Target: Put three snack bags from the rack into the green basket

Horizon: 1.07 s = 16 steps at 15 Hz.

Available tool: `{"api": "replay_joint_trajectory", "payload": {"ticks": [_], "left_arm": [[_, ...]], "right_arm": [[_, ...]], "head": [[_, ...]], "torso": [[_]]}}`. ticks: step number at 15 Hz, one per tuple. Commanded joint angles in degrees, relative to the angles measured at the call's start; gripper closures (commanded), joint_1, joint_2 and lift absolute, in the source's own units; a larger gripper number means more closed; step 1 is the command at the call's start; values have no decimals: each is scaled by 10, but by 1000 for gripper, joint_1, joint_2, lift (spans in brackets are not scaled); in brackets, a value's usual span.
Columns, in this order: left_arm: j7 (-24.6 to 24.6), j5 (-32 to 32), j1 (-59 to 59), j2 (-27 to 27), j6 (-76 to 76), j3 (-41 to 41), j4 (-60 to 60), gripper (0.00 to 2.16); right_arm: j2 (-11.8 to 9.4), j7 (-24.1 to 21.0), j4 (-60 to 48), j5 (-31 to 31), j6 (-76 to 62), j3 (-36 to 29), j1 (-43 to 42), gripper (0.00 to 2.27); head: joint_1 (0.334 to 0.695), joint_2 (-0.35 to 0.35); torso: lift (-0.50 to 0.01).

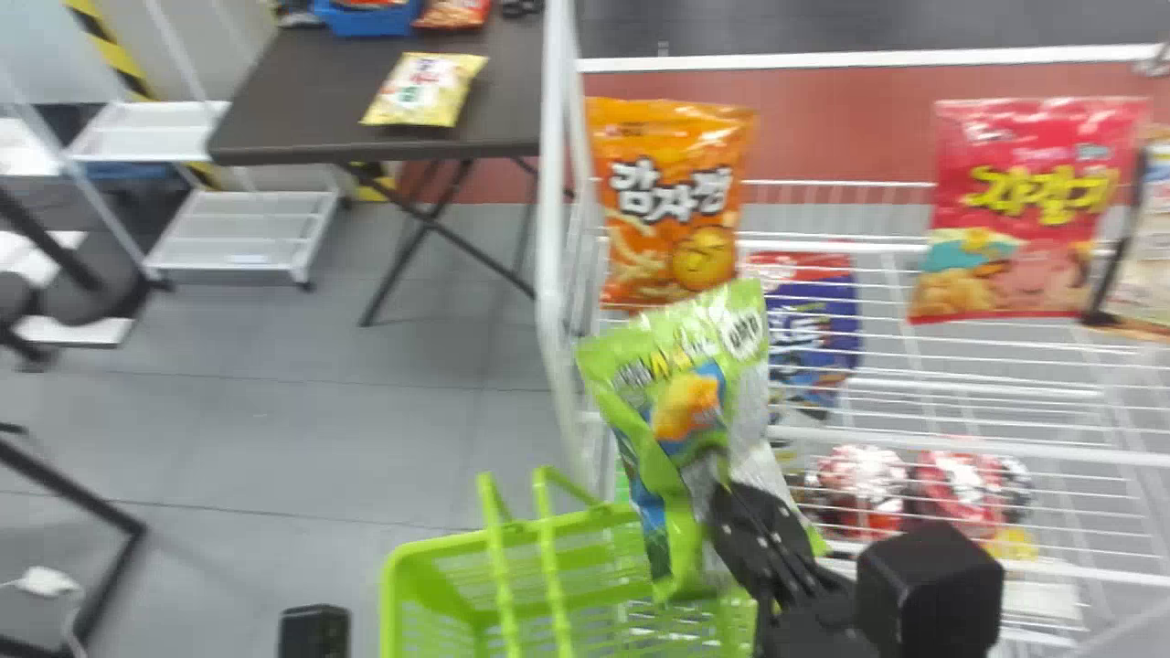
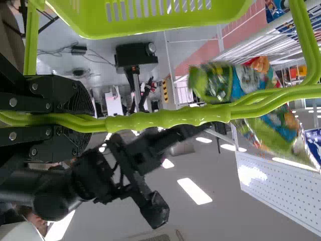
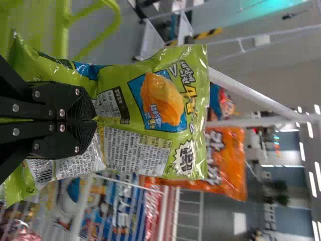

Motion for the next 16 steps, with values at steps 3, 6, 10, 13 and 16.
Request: {"api": "replay_joint_trajectory", "payload": {"ticks": [3,6,10,13,16], "left_arm": [[-6,-2,-14,0,12,0,11,2148],[-6,-3,-23,0,15,-4,15,2148],[-6,-6,-29,0,22,-4,19,2148],[-6,-6,-29,0,22,-3,25,2148],[-6,-4,-26,0,22,-3,25,2148]], "right_arm": [[-7,4,27,-43,61,28,-8,2253],[-4,4,94,-60,68,57,-40,2223],[-4,4,126,-71,107,61,-72,-2],[-7,30,63,-85,96,2,-53,29],[0,40,35,-113,24,-110,-64,53]], "head": [[695,293],[695,350],[695,350],[695,350],[695,315]], "torso": [[0],[0],[0],[0],[0]]}}
